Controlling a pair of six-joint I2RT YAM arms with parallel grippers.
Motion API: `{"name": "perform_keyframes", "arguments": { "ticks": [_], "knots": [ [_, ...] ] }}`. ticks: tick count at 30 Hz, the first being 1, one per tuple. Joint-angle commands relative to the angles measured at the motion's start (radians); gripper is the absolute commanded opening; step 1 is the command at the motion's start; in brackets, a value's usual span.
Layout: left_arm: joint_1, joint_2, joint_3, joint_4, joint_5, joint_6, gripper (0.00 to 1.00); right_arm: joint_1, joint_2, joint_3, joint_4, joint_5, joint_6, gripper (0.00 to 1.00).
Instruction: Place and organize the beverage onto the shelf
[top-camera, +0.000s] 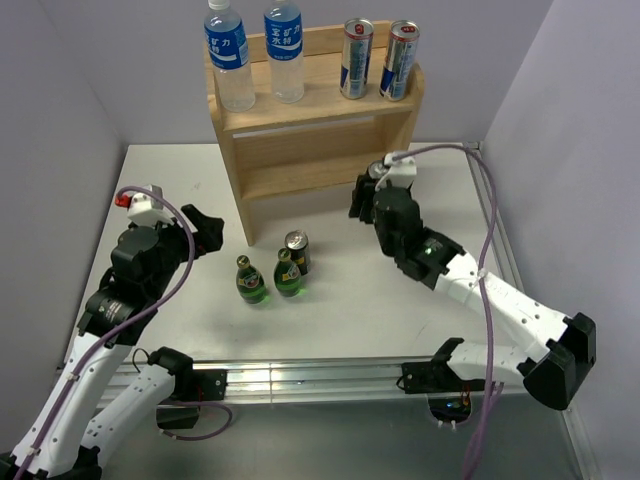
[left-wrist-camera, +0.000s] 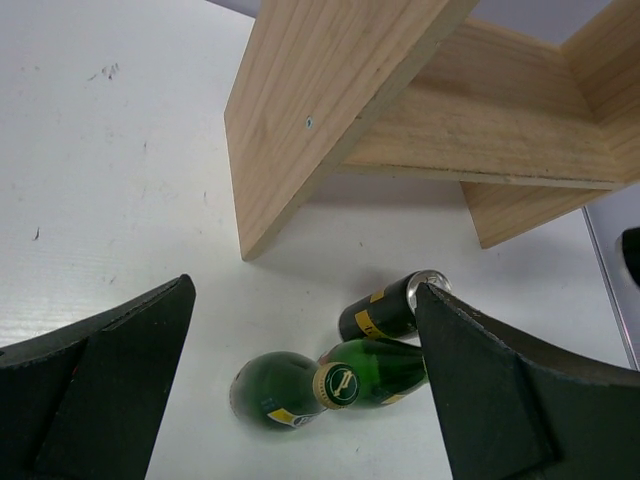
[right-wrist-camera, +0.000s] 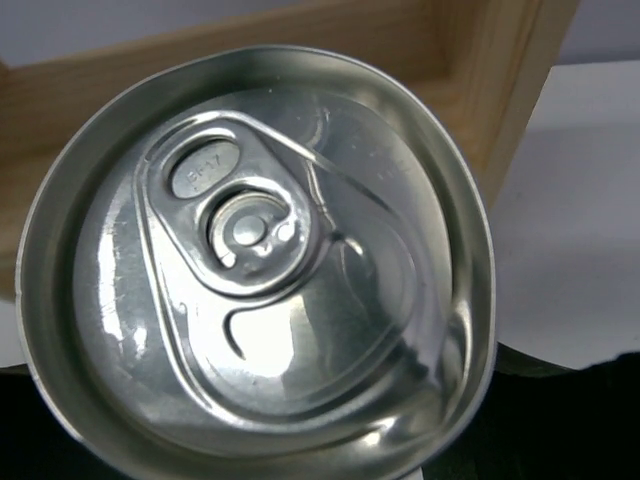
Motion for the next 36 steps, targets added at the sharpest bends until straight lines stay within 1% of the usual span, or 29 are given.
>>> {"name": "perform_keyframes", "arguments": {
  "ticks": [1,3,8,14,19,23,27,36],
  "knots": [
    [-0.003,0.021,0.052,0.065,0.005,-0.009,0.99,-0.061,0.045,0.16,0.021,-0.048,-0.097,0.0],
    [-0.003,0.027,0.063,0.068,0.011,-0.005,0.99,-0.103,0.101,0.241,0.016,-0.071,-0.108,0.0],
    [-0.003,0.035,0.083,0.065,0.014,0.02,0.99,-0.149,0.228,0.398,-0.01,-0.093,-0.128,0.0],
    [-0.002,0.043,0.095,0.051,0.02,0.044,0.99,-0.181,0.332,0.505,-0.033,-0.079,-0.128,0.0],
    [-0.003,0.044,0.091,0.054,0.032,0.048,0.99,-0.199,0.368,0.521,-0.032,-0.051,-0.127,0.0],
    [-0.003,0.043,0.082,0.051,0.032,0.057,0.99,-0.216,0.371,0.495,-0.022,-0.013,-0.107,0.0],
    [-0.003,0.046,0.08,0.044,0.037,0.072,0.99,-0.227,0.366,0.458,0.021,-0.017,-0.105,0.0],
    [-0.003,0.076,0.091,0.041,0.045,0.095,0.99,-0.248,0.428,0.438,0.093,0.016,-0.094,0.0]
  ]
}}
